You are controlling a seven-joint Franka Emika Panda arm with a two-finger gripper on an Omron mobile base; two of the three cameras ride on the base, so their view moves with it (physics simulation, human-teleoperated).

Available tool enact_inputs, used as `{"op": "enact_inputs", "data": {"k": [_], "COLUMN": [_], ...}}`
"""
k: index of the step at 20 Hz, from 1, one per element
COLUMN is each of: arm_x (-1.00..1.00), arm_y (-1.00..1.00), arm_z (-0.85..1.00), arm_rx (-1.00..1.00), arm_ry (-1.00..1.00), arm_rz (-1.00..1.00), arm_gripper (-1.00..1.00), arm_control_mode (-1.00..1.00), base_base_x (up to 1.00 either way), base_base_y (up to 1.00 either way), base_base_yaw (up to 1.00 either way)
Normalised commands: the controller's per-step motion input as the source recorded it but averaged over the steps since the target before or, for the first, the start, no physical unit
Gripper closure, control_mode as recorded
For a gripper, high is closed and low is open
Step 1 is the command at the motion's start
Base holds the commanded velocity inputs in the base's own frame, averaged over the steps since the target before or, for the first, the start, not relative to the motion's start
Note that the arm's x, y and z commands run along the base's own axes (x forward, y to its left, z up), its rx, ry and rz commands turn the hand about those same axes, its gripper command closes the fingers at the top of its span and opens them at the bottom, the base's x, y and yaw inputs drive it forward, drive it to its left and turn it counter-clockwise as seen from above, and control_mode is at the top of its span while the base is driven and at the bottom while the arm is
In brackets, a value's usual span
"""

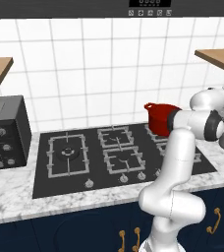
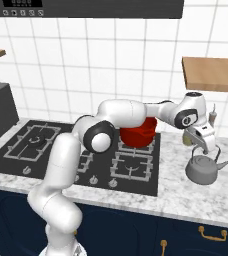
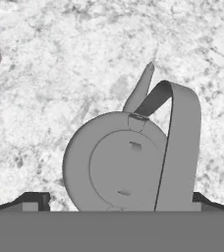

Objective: Pick the kettle from the counter and place it on a stove burner. Then turn the burner on.

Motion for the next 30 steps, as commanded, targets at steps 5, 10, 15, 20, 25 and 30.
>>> {"op": "enact_inputs", "data": {"k": [5, 10, 15, 20, 25, 30], "arm_x": [-0.09, -0.02, 0.0, 0.0, -0.03, -0.72], "arm_y": [0.0, 0.0, 0.0, 0.0, 0.0, 0.1], "arm_z": [-0.03, 0.0, 0.0, 0.0, 0.0, 0.08], "arm_rx": [0.0, 0.0, 0.0, 0.0, 0.0, 0.0], "arm_ry": [-0.03, 0.0, 0.0, 0.0, 0.0, -0.07], "arm_rz": [-0.04, 0.0, 0.0, 0.0, 0.0, 0.04], "arm_gripper": [-1.0, -1.0, 1.0, 1.0, 1.0, 1.0], "arm_control_mode": [-1.0, -1.0, -1.0, -1.0, -1.0, -1.0], "base_base_x": [0.0, 0.0, 0.0, 0.0, 0.0, 0.0], "base_base_y": [0.0, 0.0, 0.0, 0.0, 0.0, 0.0], "base_base_yaw": [0.0, 0.0, 0.0, 0.0, 0.0, 0.0]}}
